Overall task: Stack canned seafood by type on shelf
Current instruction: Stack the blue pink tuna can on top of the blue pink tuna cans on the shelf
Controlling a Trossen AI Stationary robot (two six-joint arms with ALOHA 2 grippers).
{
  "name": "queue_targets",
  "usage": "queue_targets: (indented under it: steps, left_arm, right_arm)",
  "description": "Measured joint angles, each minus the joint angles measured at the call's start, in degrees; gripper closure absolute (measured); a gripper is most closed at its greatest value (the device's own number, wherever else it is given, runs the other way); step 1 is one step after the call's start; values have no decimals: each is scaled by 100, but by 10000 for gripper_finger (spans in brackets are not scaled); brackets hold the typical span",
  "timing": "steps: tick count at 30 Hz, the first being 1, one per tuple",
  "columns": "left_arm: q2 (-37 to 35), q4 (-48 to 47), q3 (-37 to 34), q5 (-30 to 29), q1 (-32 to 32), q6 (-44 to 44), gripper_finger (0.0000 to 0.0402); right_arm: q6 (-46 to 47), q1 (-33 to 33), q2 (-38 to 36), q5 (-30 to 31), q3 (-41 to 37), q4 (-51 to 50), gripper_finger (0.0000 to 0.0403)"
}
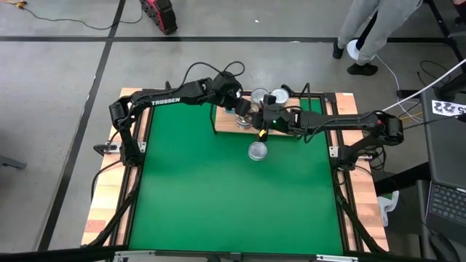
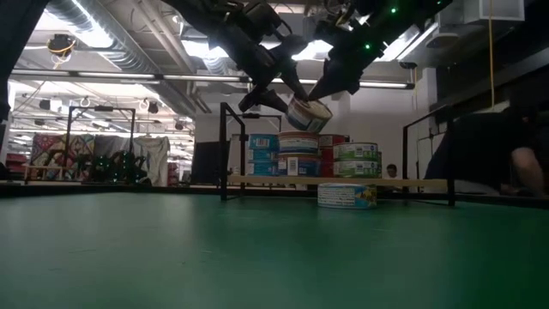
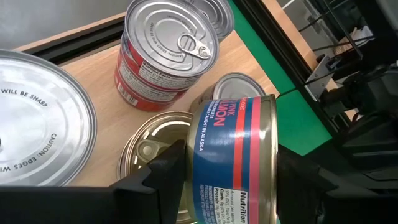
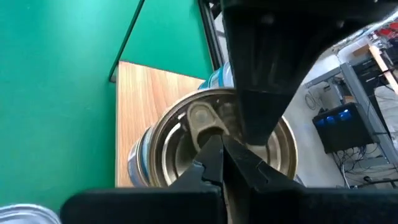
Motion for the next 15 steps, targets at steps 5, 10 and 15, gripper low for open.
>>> queue_targets:
  steps: [5,10,15]
  left_arm:
    - [2,3,0,-13,0,64,201]
    - [1,1,0,-171,-2,128,151]
    - [1,1,0,-175,11,129,125]
  right_arm:
    - [-1,0,2,0,0,-6,398]
    - [-3,0,2,0,0,-7,398]
    - [-3,0,2,7,0,-12,398]
